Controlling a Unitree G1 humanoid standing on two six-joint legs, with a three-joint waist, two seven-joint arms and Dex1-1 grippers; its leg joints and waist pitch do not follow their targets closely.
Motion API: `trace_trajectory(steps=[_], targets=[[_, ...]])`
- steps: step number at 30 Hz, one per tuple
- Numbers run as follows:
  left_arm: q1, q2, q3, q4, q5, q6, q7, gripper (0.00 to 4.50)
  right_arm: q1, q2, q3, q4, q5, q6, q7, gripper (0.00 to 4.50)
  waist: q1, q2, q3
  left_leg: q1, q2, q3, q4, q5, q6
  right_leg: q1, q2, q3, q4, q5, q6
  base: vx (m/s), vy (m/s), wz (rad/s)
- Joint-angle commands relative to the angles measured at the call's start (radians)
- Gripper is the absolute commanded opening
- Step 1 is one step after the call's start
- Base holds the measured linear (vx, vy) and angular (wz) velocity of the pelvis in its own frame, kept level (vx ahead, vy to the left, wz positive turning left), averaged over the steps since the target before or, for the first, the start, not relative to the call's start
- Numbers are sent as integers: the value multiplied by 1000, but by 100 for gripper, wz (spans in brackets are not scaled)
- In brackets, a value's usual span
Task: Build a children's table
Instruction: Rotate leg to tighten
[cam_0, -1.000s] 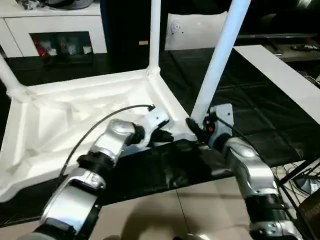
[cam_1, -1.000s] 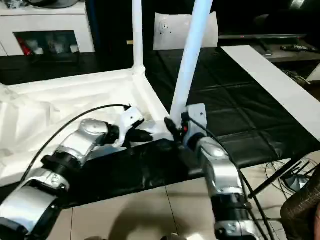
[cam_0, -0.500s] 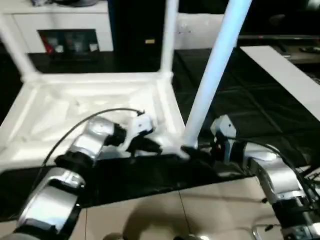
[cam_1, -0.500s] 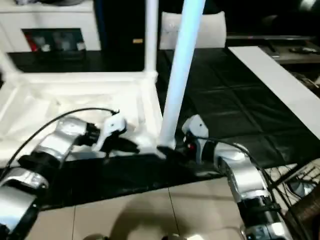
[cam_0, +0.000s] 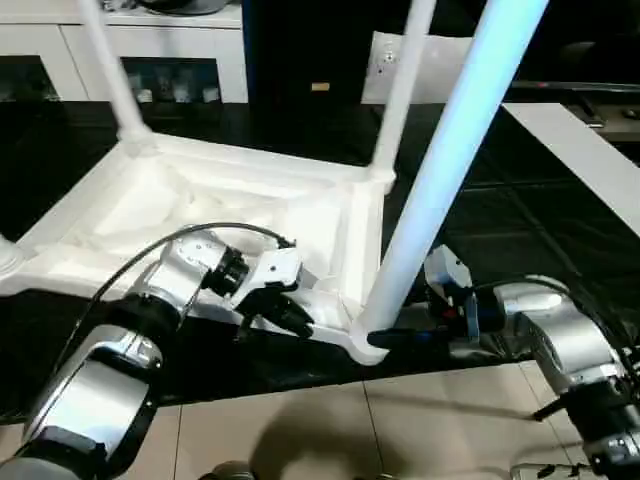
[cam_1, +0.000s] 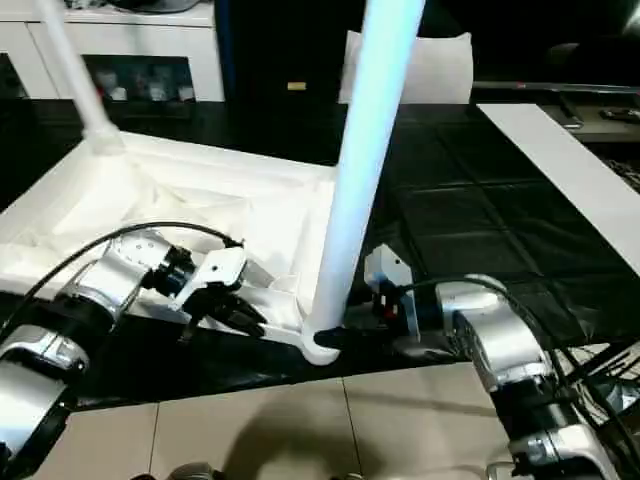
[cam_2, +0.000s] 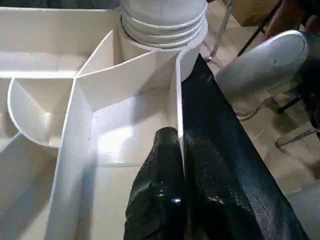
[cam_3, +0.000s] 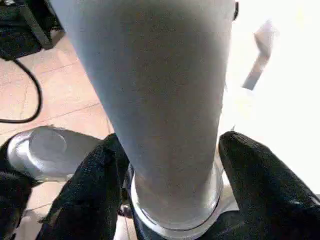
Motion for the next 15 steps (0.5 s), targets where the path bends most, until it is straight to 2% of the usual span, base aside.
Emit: trace_trajectory(steps=[1,3,11,15], targets=[[-25,-7,-34,-7,7,-21,-36,0,-14,-17,14,2,16,7,23,274,-5,-2,-65,7,30,1,-66,-205,38,51,-76,47,-78,-292,-185,0,0,0],[-28,-7,-39,-2,5,-25,-36,0,-16,-19,19,0,20,16,37,243,-4,-2,-66,6,29,2,-64,-197,41,53,-75,47,-76,-270,-191,0,0,0],[-32,-13,-35,20,7,-37,-36,0,-14,-12,31,1,21,27,61,204,-2,-1,-64,8,30,1,-66,-217,32,51,-76,46,-80,-311,-182,0,0,0],[-22,-33,0,9,-17,21,-15,0,7,5,15,-34,51,94,25,198,-2,-2,-66,7,29,1,-65,-205,33,52,-75,46,-79,-301,-184,0,0,0]])
